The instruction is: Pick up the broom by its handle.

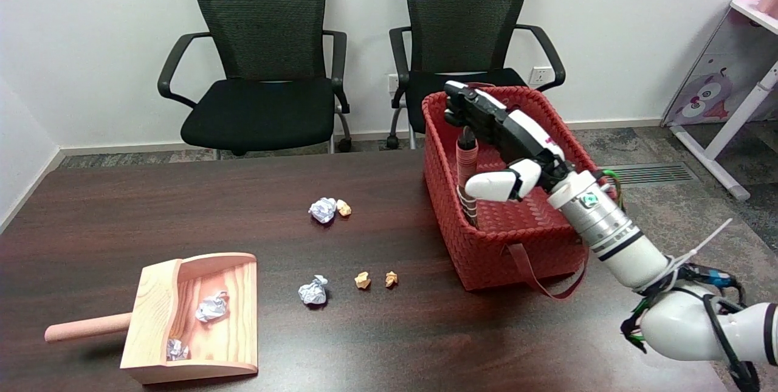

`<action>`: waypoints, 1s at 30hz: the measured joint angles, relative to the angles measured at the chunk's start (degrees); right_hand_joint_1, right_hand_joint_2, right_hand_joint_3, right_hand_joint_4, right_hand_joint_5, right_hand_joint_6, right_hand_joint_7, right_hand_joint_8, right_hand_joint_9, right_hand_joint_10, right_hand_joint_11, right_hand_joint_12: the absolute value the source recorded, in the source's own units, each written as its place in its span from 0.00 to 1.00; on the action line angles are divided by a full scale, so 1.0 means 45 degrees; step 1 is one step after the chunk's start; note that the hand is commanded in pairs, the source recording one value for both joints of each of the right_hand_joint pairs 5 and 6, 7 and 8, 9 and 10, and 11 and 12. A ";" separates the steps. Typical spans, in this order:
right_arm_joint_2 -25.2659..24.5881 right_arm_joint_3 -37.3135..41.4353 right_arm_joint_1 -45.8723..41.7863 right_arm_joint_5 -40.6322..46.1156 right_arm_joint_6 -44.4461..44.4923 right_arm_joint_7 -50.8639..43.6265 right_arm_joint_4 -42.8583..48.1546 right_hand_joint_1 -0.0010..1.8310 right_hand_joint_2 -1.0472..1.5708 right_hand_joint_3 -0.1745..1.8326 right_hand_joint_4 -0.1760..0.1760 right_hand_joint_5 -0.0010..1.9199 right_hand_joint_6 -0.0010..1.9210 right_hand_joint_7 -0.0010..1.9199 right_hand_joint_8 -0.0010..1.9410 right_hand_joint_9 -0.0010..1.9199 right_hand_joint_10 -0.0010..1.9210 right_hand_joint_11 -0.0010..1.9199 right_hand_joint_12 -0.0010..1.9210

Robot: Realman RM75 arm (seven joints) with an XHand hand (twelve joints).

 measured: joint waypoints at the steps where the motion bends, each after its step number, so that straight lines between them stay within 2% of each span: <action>1: -0.0068 0.0000 0.0025 -0.0010 -0.0086 0.0030 -0.0003 0.44 0.42 0.36 0.03 0.04 0.04 0.04 0.04 0.07 0.07 0.12 0.12; 13: -0.0708 -0.0001 0.0314 0.0013 -0.1017 0.0260 -0.0029 0.43 0.46 0.36 0.00 0.04 0.04 0.04 0.04 0.08 0.08 0.13 0.13; 17: -0.0857 -0.0027 0.0371 0.0061 -0.1169 0.0285 -0.0030 0.43 0.46 0.36 0.00 0.06 0.06 0.06 0.06 0.16 0.16 0.16 0.16; 24: -0.1026 -0.0054 0.0404 0.0117 -0.1313 0.0315 -0.0030 0.43 0.48 0.36 0.00 0.14 0.14 0.14 0.14 0.33 0.33 0.29 0.29; 30: -0.1119 -0.0072 0.0406 0.0159 -0.1382 0.0329 -0.0030 0.42 0.49 0.39 0.00 0.17 0.17 0.17 0.17 0.38 0.38 0.34 0.34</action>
